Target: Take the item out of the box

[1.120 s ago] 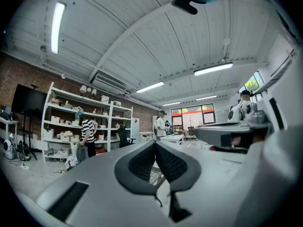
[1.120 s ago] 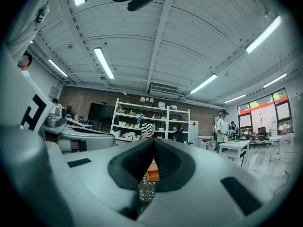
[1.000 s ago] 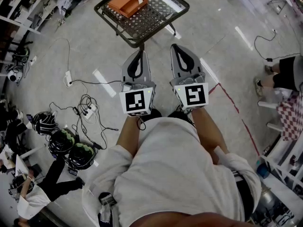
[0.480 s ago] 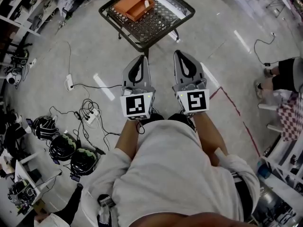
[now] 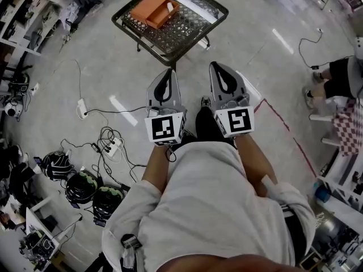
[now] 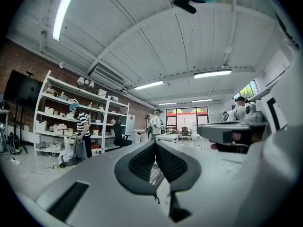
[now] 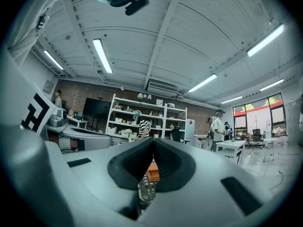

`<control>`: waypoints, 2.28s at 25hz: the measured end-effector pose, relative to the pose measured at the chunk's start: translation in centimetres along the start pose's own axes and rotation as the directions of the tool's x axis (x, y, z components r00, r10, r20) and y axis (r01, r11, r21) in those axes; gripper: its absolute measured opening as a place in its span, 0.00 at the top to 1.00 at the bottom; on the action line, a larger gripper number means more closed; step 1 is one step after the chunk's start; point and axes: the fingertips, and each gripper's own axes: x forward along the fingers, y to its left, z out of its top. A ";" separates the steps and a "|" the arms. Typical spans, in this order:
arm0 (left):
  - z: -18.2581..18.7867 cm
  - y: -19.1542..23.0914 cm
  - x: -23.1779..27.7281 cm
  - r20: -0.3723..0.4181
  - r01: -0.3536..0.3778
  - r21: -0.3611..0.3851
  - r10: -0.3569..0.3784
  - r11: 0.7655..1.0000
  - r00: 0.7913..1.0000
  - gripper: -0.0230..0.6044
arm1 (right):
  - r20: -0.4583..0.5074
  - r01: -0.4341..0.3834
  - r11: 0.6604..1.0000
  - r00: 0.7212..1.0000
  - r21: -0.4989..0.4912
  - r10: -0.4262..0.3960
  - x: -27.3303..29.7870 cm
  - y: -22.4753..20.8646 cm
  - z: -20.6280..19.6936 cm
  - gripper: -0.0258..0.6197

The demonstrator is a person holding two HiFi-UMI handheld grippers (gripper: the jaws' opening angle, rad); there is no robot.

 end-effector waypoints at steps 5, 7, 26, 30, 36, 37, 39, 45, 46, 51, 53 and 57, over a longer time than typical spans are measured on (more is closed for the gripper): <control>-1.7 0.7 2.1 -0.021 0.014 0.002 -0.014 1.000 1.000 0.95 | 0.006 -0.018 1.000 1.000 0.001 0.018 2.4 -0.5 -1.3 0.95; -1.6 1.4 3.4 -0.023 0.007 0.006 -0.007 1.000 1.000 0.95 | -0.002 -0.031 0.999 1.000 0.007 0.031 3.9 -0.8 -1.6 0.95; -2.8 3.5 27.5 -0.148 0.028 -0.030 -0.032 0.999 0.988 0.95 | -0.067 -0.087 0.994 0.994 0.071 0.092 21.6 -15.9 -6.2 0.96; -3.1 3.3 30.8 -0.179 0.027 -0.016 -0.029 1.000 0.983 0.95 | -0.071 -0.110 0.990 0.991 0.092 0.117 24.3 -18.4 -7.4 0.95; -4.7 3.8 33.5 -0.233 0.038 -0.019 -0.041 0.999 0.972 0.95 | -0.083 -0.118 0.985 0.988 0.128 0.129 26.2 -19.3 -9.4 0.96; -5.2 4.2 33.8 -0.240 0.036 -0.021 -0.040 0.999 0.970 0.95 | -0.094 -0.122 0.984 0.986 0.128 0.134 26.6 -19.2 -10.0 0.96; -5.9 5.1 34.9 -0.251 0.034 -0.023 -0.039 0.999 0.967 0.95 | -0.106 -0.135 0.984 0.983 0.114 0.147 27.8 -19.1 -10.8 0.96; -7.5 8.3 36.8 -0.273 0.050 -0.059 -0.064 0.997 0.960 0.95 | -0.147 -0.137 0.984 0.977 0.116 0.154 31.5 -17.6 -12.6 0.96; -7.7 9.2 37.1 -0.273 0.049 -0.063 -0.064 0.997 0.960 0.95 | -0.150 -0.134 0.984 0.977 0.117 0.150 32.3 -17.2 -12.8 0.96; -9.2 13.6 39.5 -0.308 0.065 -0.102 -0.094 0.993 0.947 0.95 | -0.203 -0.106 0.985 0.970 0.137 0.133 37.0 -16.2 -14.5 0.96; -9.9 14.8 40.5 -0.339 0.078 -0.153 -0.126 0.985 0.932 0.95 | -0.231 -0.093 0.987 0.965 0.127 0.121 38.6 -16.2 -15.5 0.95; -10.8 17.4 41.9 -0.359 0.098 -0.160 -0.150 0.982 0.921 0.95 | -0.265 -0.068 0.991 0.959 0.119 0.098 40.9 -15.5 -17.3 0.96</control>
